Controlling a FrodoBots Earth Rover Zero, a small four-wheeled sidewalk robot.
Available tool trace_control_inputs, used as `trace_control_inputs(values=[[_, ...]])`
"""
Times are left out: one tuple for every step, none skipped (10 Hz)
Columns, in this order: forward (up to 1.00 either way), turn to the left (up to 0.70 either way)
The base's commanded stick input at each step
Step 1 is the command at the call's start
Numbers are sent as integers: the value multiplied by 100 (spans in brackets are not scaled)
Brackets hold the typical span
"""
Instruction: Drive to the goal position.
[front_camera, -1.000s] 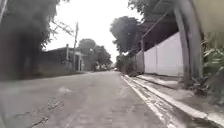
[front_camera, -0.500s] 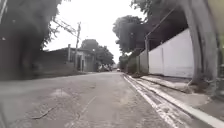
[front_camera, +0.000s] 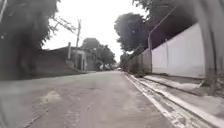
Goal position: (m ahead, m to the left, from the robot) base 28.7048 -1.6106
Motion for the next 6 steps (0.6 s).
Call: trace_control_inputs(values=[[70, -1], [70, -2], [70, -19], [70, -32], [70, -34], [70, -35]])
